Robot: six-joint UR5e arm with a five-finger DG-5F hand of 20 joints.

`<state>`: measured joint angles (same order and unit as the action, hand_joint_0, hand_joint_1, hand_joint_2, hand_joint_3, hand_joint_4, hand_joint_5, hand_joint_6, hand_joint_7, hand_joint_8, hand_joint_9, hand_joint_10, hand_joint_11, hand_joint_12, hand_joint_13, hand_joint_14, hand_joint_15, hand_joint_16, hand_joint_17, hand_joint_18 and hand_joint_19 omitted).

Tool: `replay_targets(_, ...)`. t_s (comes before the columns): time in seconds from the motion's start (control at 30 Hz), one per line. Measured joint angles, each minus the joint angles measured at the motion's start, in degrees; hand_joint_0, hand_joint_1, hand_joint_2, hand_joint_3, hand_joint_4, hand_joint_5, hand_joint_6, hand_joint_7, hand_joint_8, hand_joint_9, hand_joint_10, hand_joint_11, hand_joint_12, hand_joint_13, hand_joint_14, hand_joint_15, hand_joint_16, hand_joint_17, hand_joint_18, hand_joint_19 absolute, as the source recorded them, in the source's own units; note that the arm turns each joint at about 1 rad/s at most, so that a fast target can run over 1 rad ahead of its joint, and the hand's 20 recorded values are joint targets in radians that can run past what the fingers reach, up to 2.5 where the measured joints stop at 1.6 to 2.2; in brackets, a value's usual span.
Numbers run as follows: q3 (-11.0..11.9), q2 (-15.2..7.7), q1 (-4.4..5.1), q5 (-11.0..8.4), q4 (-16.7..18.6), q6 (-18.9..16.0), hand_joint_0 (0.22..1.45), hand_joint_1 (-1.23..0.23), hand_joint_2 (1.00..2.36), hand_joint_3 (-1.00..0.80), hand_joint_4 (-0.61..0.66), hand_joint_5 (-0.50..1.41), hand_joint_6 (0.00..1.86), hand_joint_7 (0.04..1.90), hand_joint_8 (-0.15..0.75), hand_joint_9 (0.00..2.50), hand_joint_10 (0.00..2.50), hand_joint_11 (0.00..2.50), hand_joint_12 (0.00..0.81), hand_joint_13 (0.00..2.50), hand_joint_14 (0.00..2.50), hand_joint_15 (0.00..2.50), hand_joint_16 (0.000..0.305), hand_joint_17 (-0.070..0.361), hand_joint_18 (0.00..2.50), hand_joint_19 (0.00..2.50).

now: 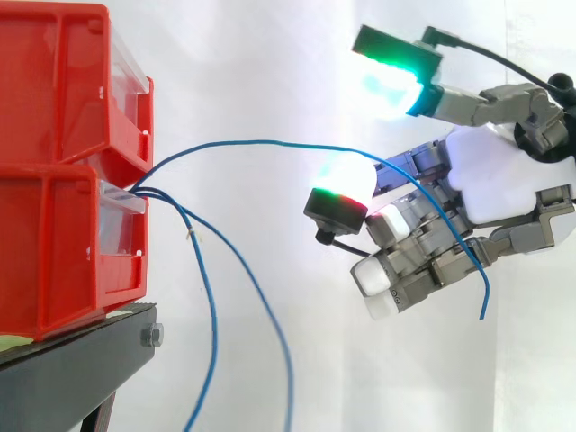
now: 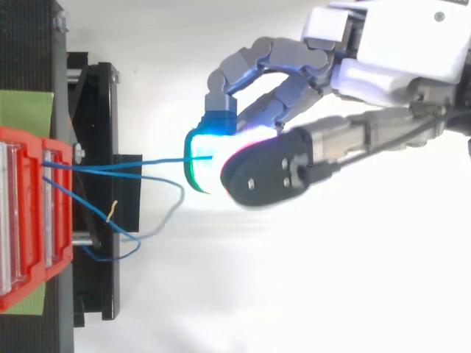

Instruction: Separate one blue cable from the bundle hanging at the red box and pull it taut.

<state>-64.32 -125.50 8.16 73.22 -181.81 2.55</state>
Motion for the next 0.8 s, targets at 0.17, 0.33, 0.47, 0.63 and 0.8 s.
replay_targets(0.17,-0.01,0.24,-0.05,0.06,-0.39,0.00,0.60,-0.54,1.02,-0.34,0.08,-0.16,0.84,1.18,0.288,1.06,0.02,0.77,0.297,0.77,0.02,0.44,0.036,0.080,0.51,0.45)
replay_targets(0.33,0.00,0.29,-0.09,0.02,-0.46,0.00,0.59,-0.64,1.02,-0.21,0.10,-0.17,0.88,1.20,0.290,1.06,0.02,0.79,0.300,0.77,0.02,0.44,0.036,0.081,0.53,0.45)
replay_targets(0.47,-0.01,0.28,-0.09,0.00,-0.46,0.00,0.62,-0.72,1.02,-0.16,0.08,-0.18,0.90,1.22,0.284,1.06,0.02,0.81,0.298,0.77,0.02,0.44,0.036,0.082,0.54,0.46)
replay_targets(0.63,0.00,0.30,-0.08,-0.01,-0.45,0.00,0.62,-0.71,1.03,-0.15,0.04,-0.17,0.91,1.18,0.279,1.08,0.02,0.82,0.296,0.78,0.02,0.44,0.036,0.082,0.55,0.44)
replay_targets(0.8,0.01,0.31,-0.07,-0.06,-0.44,0.03,0.64,-0.72,1.02,-0.16,0.00,-0.18,0.92,1.17,0.277,1.06,0.02,0.82,0.298,0.76,0.02,0.43,0.036,0.082,0.53,0.43)
